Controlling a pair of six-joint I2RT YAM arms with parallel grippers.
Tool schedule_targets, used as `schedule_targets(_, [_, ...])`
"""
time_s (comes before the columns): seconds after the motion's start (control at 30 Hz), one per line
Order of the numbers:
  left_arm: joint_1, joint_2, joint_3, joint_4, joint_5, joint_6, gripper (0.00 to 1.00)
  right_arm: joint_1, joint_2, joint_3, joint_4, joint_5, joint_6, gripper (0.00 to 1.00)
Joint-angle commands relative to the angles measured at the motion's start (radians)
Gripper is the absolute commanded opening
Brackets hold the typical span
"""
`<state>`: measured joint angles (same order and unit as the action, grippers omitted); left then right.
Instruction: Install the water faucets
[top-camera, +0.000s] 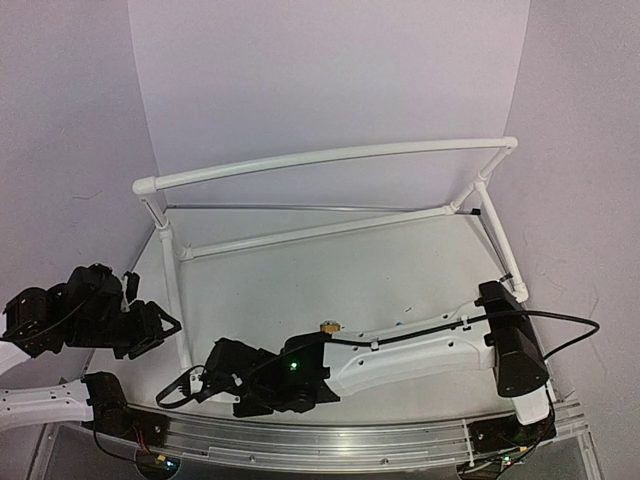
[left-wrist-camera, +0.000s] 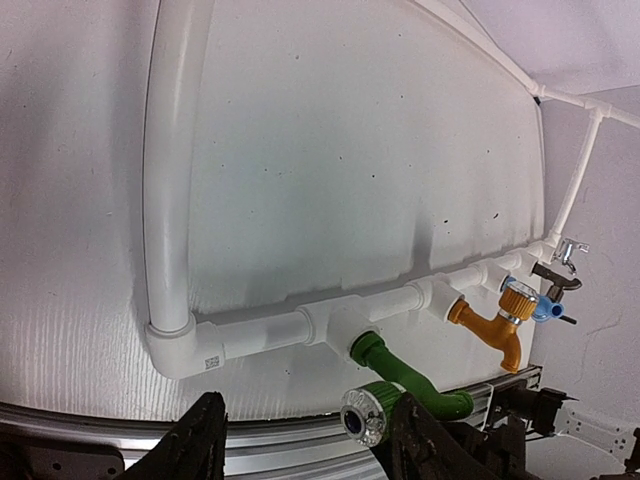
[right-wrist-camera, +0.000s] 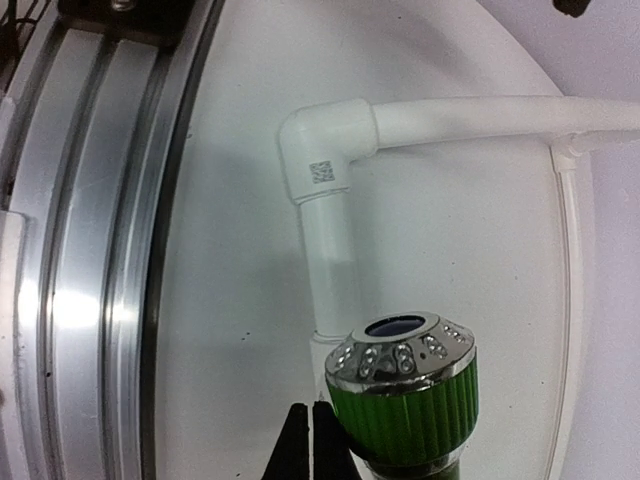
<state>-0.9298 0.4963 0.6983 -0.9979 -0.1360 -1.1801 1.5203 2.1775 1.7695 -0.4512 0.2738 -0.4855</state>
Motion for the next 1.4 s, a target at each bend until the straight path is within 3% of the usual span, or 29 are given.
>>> schedule_targets(0.0, [-0.003, -0.04, 0.027, -0.002, -0.029, -0.006, 0.56, -0.007, 0.012, 0.081, 0.026, 0.101, -0.009, 0.03])
schedule_targets(0.33, [-0.003, -0.039, 0.03, -0.006, -0.032, -0.005, 0.57, -0.073, 0.01, 0.135, 0.025, 0.134, -0.028, 0.03])
schedule_targets(0.77, [-0.003, -0.015, 0.033, 0.002, -0.035, 0.008, 0.57, -0.117, -0.119, -0.062, -0.015, 0.095, -0.037, 0.0])
schedule_targets(1.37, [-0.003, 0.009, 0.042, 0.015, -0.032, 0.017, 0.57, -0.109, -0.209, -0.202, -0.059, -0.192, -0.018, 0.0])
